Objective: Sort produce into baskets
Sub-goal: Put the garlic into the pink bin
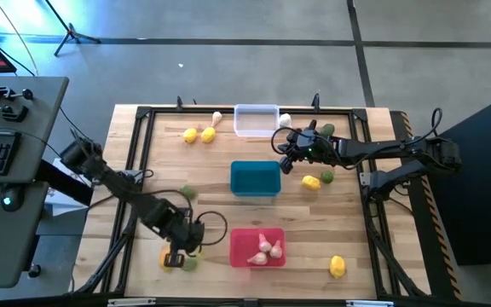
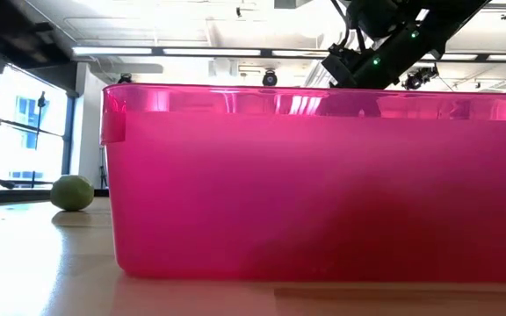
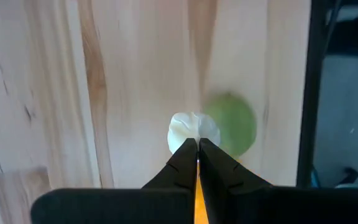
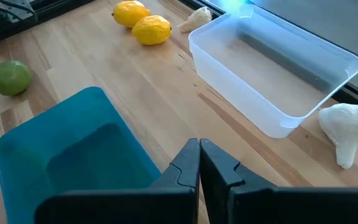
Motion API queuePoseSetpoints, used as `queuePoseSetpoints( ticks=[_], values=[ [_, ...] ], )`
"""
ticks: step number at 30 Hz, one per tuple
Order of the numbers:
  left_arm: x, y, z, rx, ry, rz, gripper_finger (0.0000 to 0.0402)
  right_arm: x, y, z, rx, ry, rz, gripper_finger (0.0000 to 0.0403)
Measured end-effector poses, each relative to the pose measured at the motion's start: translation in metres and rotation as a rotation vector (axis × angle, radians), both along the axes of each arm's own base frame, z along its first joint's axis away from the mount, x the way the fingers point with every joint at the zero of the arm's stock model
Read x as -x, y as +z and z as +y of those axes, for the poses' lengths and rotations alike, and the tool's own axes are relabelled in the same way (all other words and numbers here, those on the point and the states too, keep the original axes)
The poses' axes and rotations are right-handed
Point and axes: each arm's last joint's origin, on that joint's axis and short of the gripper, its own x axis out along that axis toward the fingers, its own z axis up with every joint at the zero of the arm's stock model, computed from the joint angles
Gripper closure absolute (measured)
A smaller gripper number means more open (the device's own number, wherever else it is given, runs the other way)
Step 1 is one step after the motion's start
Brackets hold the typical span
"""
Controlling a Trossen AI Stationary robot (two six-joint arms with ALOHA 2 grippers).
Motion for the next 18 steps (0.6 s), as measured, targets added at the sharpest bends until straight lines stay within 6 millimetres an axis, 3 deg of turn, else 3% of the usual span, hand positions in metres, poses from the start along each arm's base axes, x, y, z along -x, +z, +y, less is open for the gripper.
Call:
queuePoseSetpoints(
  ticks=[4,10,18],
  values=[
    [-0.019,0.012,0.011,0.045,0.042,-0.087,0.0401,0.001,-0.002,0.0,-0.029,-0.019,0.01,0.0403],
    [-0.05,0.046,0.03,0.15,0.11,-0.25,0.0401,0.004,-0.005,0.001,-0.058,-0.035,0.044,0.0403],
    [-0.088,0.085,0.058,0.29,0.349,-0.379,0.0401,0.005,-0.006,0.001,-0.077,-0.021,0.053,0.0403]
  ],
)
